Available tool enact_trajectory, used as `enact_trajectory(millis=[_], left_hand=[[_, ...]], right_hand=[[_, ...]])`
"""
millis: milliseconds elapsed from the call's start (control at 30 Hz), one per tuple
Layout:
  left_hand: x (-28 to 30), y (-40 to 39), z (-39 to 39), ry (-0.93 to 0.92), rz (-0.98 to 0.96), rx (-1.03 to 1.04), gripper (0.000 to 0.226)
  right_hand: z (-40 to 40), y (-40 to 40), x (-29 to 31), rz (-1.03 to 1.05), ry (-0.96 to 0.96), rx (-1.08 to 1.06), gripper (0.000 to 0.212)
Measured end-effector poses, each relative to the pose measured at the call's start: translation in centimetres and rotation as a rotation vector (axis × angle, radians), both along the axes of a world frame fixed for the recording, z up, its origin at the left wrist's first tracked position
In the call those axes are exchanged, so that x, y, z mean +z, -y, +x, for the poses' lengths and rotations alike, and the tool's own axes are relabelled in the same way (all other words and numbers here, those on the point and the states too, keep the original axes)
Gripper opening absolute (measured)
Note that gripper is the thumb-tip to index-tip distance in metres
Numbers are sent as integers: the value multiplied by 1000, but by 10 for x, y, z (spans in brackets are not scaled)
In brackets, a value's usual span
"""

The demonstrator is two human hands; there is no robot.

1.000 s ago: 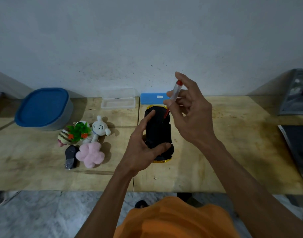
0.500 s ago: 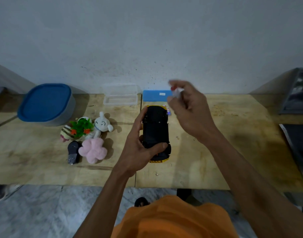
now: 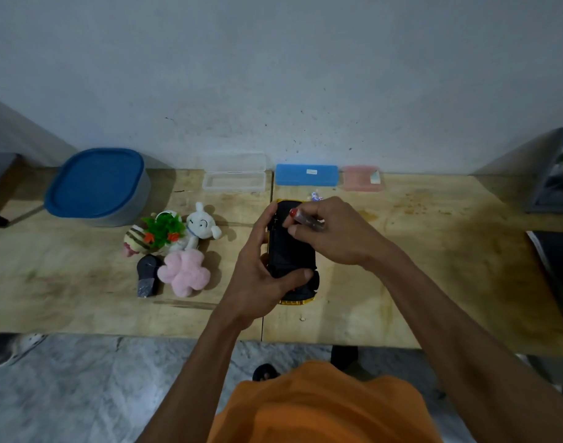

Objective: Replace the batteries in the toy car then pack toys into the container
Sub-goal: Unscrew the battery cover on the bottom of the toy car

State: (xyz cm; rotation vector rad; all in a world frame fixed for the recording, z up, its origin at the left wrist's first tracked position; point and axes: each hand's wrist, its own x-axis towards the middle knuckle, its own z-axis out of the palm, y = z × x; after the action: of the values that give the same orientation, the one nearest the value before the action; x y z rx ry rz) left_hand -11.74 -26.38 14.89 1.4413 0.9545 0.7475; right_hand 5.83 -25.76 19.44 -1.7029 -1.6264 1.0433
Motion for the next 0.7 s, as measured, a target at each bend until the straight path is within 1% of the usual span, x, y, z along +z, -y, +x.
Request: enact_trajectory(millis=[133, 300, 367, 467, 533, 700], left_hand=[[-3, -1, -6, 21, -10, -7, 104], [-12, -1, -18, 18, -30, -25, 102], [-15, -1, -23, 20, -40, -18, 103], [-18, -1, -32, 29, -62, -18, 103], [-23, 0, -38, 28, -75, -31, 104], [-39, 1, -48, -19, -105, -51, 104]], right_hand=[[-4, 4, 0, 42, -2, 23, 13], [-13, 7, -7, 64, 50, 44, 18], [-19, 9, -13, 59, -17, -16, 19], [-29, 16, -26, 14, -172, -222, 21], [-37, 20, -36, -18, -226, -319, 18], [-48, 30, -50, -62, -222, -340, 5]])
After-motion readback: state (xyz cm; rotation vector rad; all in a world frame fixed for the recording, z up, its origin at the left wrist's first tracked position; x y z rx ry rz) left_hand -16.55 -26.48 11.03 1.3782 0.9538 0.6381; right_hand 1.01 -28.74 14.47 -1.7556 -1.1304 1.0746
